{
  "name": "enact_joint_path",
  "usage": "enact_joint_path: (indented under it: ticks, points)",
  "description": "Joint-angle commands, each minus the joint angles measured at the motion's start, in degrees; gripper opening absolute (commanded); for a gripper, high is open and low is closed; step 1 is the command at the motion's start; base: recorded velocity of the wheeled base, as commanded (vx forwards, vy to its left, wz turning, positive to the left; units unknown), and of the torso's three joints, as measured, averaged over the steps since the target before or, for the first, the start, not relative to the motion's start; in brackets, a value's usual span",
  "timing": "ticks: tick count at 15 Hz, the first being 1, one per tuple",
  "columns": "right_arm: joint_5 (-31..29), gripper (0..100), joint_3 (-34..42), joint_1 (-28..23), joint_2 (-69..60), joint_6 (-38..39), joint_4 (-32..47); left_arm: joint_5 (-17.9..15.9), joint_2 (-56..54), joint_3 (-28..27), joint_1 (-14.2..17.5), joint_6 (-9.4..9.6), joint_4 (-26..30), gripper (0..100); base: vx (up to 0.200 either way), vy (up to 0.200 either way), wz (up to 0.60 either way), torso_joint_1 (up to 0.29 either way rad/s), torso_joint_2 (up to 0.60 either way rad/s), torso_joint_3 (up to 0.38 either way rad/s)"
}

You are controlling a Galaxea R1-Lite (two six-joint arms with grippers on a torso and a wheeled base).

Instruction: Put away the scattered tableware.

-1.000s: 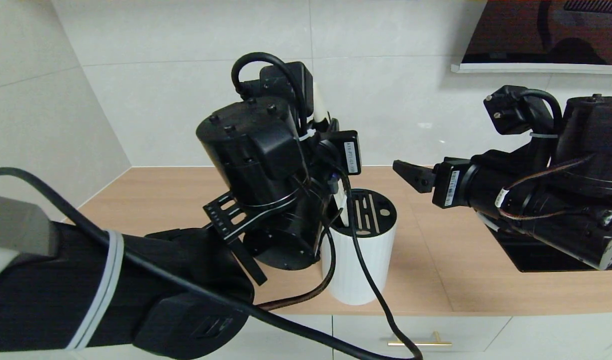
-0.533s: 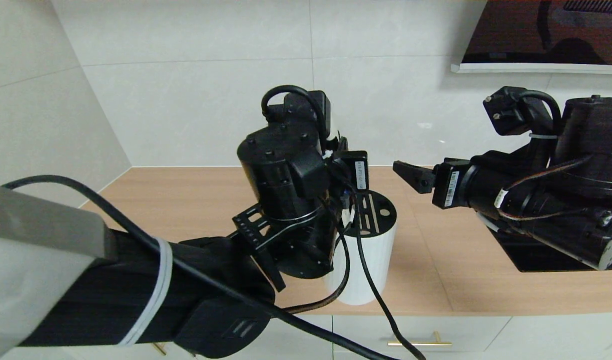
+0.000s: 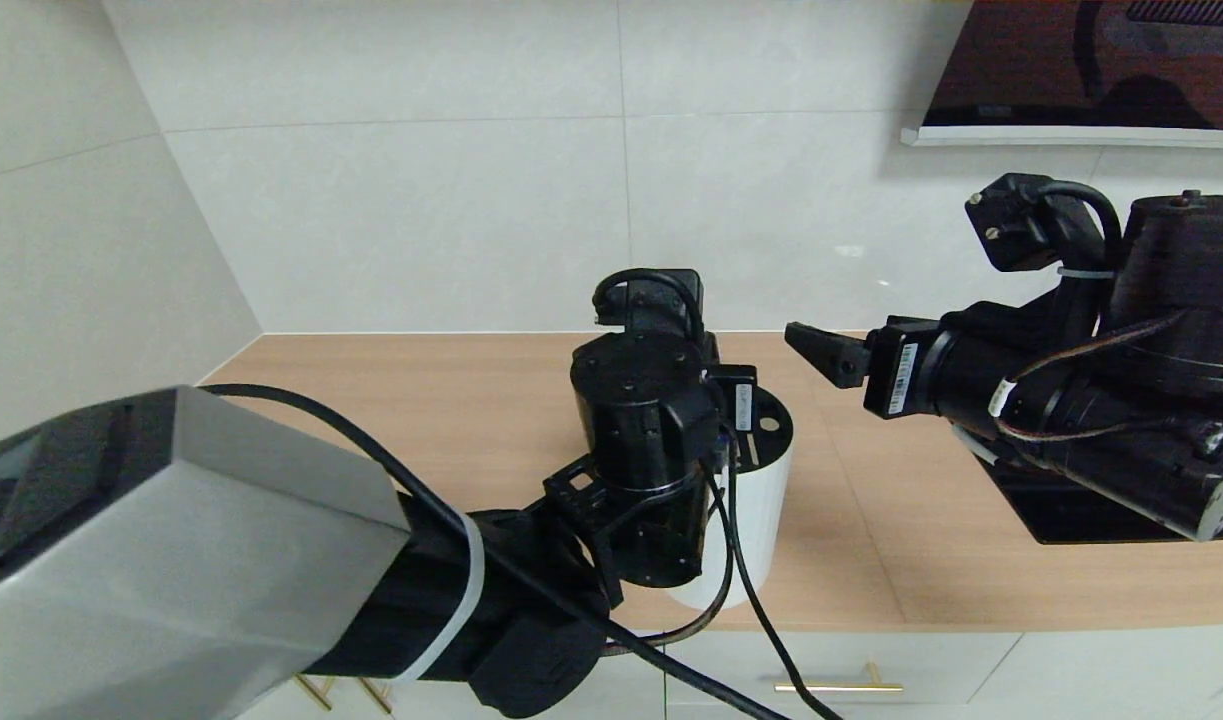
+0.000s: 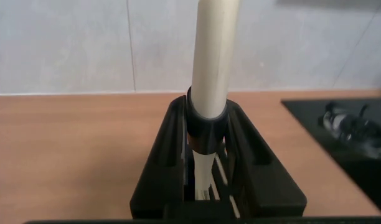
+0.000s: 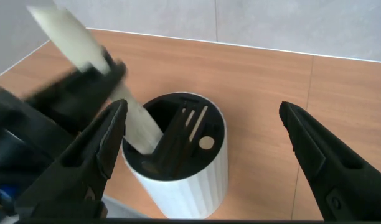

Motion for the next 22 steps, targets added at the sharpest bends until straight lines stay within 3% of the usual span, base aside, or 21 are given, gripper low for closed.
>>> enact_joint_path:
  ticks: [1, 11, 12, 22]
  points:
    - [0.0, 100, 0.0, 0.0, 0.1, 0.0, 0.0, 0.0, 1.7, 0.1, 0.0, -0.01, 0.0, 0, 0.0, 0.0, 0.0, 0.0, 0.0, 0.0]
    - [0.0, 100, 0.0, 0.0, 0.2, 0.0, 0.0, 0.3, 4.3, 0.5, 0.0, -0.01, 0.1, 0, 0.0, 0.0, 0.0, 0.0, 0.0, 0.0]
    - [0.0, 100, 0.0, 0.0, 0.2, 0.0, 0.0, 0.3, 4.3, 0.5, 0.0, -0.01, 0.1, 100, 0.0, 0.0, 0.0, 0.0, 0.0, 0.0]
    - [0.0, 100, 0.3, 0.0, 0.0, -0.1, 0.0, -0.6, -2.5, 5.4, 0.0, 0.08, -1.7, 100, 0.0, 0.0, 0.0, 0.0, 0.0, 0.0]
